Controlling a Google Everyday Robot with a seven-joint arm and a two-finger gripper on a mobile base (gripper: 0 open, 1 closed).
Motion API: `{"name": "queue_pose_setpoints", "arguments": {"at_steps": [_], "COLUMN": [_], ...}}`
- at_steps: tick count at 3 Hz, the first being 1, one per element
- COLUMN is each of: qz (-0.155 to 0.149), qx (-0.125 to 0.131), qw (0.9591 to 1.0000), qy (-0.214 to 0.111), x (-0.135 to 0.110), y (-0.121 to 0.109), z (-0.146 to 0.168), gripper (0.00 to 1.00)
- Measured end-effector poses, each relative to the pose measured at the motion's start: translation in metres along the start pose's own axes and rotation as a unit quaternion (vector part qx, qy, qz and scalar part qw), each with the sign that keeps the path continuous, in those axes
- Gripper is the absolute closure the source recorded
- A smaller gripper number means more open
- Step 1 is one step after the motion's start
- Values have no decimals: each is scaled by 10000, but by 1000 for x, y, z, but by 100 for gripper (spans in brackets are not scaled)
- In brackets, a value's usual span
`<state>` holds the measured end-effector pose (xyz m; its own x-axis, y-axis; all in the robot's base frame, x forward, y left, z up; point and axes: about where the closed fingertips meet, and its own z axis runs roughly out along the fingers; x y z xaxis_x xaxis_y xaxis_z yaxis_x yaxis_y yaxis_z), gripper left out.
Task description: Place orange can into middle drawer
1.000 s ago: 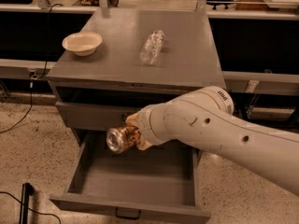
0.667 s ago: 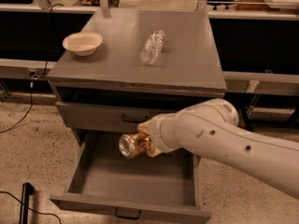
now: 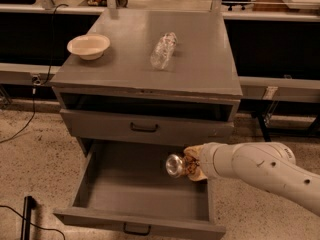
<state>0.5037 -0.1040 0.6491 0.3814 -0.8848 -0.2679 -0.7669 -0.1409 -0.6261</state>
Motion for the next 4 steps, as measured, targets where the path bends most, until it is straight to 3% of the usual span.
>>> {"name": "queue_pose_setpoints", "arguments": {"at_steps": [1,2,3,4], "qz": [-2,-203,-334,-390], "qx": [1,-6,193,58], "qw": [10000,9998,9981,9965], "qy": [1,-63,-474,-735], "x": [0,1,-3,-4], "y": [0,8,13,41], "z": [0,30,75,103], "gripper": [100,100,100,100]}}
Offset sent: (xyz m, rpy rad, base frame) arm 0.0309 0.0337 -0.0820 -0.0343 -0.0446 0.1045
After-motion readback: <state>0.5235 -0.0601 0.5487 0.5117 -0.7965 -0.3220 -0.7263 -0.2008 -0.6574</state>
